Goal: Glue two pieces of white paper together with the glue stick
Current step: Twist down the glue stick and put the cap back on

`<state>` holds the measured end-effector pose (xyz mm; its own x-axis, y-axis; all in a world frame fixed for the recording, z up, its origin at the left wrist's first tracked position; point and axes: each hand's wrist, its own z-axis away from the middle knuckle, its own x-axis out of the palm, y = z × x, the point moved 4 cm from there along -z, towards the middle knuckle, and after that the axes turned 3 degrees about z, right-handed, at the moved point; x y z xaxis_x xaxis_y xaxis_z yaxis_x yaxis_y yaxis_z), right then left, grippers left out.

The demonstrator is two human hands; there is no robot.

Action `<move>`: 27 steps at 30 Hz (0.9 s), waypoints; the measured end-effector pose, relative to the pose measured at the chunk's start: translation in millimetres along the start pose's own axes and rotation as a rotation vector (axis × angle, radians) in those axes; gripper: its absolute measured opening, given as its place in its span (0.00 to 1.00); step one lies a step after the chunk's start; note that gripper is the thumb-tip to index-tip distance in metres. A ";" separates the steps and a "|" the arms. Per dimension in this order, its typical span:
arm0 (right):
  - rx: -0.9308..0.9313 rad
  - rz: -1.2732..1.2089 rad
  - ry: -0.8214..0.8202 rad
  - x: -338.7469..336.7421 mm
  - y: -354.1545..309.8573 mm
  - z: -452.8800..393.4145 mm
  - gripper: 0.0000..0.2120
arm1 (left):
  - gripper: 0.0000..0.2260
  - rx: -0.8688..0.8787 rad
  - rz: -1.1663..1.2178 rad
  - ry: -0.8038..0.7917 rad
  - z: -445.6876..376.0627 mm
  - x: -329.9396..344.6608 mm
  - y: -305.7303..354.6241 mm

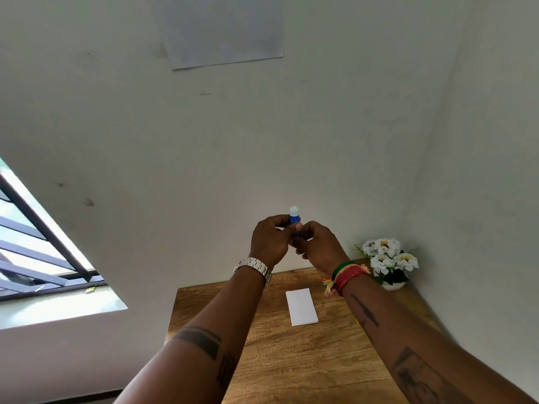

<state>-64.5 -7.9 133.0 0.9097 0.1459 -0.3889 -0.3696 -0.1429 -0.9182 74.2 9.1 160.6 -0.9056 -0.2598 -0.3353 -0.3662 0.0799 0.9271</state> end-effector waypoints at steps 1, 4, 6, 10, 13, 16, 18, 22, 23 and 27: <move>0.004 0.015 0.018 0.3 -0.2 -0.2 0.09 | 0.13 -0.001 0.002 0.002 0.6 0.0 -0.4; 0.001 -0.028 -0.037 3.7 0.3 0.9 0.11 | 0.13 0.000 0.002 0.009 1.3 -2.1 -1.2; -0.010 -0.073 -0.138 8.1 1.2 3.0 0.13 | 0.12 0.004 -0.012 0.007 0.4 -4.5 -2.4; -0.020 -0.022 -0.116 9.5 4.9 3.7 0.10 | 0.13 0.004 -0.031 -0.009 0.9 -5.6 -6.3; 0.009 0.004 -0.032 8.1 7.9 1.7 0.07 | 0.13 -0.002 -0.034 -0.014 2.2 -3.4 -7.9; 0.056 -0.027 -0.051 10.0 10.1 0.1 0.10 | 0.13 -0.007 -0.037 -0.019 2.2 -1.9 -9.5; 0.057 -0.065 -0.129 13.0 10.5 1.0 0.11 | 0.13 -0.004 -0.061 -0.015 1.1 -2.5 -11.2; 0.004 -0.064 -0.110 12.9 12.2 1.2 0.11 | 0.13 0.011 -0.086 -0.019 -0.5 -4.3 -14.0; 0.003 -0.047 -0.085 12.0 12.5 0.5 0.09 | 0.13 0.012 -0.090 -0.024 -0.4 -3.5 -14.4; 0.040 -0.002 -0.038 10.4 12.9 -3.3 0.06 | 0.14 0.000 -0.075 -0.021 0.1 -1.0 -14.6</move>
<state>-59.1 -11.5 117.3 0.9030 0.1833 -0.3885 -0.3752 -0.1038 -0.9211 80.4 8.2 147.3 -0.8800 -0.2449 -0.4069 -0.4328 0.0609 0.8994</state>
